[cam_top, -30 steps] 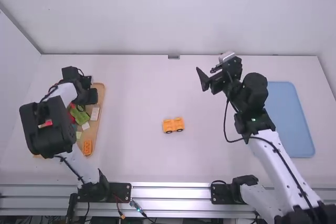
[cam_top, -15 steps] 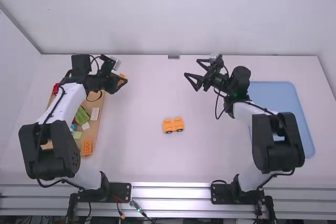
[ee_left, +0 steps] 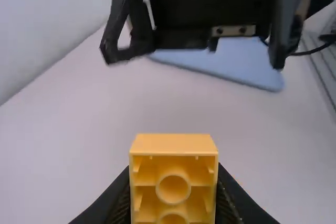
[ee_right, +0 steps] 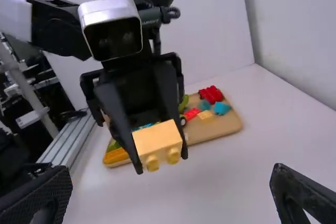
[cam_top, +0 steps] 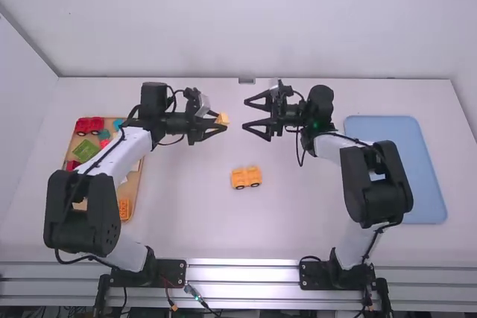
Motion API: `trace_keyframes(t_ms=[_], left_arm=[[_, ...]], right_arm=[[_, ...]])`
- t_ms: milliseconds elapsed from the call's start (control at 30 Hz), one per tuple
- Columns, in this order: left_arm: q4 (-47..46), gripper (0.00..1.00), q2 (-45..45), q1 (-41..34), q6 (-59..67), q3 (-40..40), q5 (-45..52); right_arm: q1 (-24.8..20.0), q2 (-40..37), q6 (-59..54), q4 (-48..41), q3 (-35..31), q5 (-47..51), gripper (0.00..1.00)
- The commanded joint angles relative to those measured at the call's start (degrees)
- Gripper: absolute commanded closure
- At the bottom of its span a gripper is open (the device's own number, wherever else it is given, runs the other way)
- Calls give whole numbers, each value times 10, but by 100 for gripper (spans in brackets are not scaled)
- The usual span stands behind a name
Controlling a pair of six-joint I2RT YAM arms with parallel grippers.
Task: Assemble lego blocks to make yellow taxi
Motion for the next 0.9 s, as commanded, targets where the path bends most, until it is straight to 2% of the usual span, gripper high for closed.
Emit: trace_keyframes(t_ms=[0, 133, 267, 600, 867], left_arm=[[26, 87, -12, 0, -17, -16, 78], [86, 86, -12, -3, -27, -40, 114], [143, 88, -12, -10, -115, -54, 90], [263, 88, -12, -17, -198, -91, 85], [280, 88, -12, -25, -218, -93, 86]], right_arm=[[5, 6, 6, 13, 17, -43, 3], [23, 6, 6, 15, 17, -38, 7], [36, 6, 6, 34, 17, -40, 11], [50, 6, 42, 71, 17, -7, 17], [51, 6, 42, 67, 17, 10, 21]])
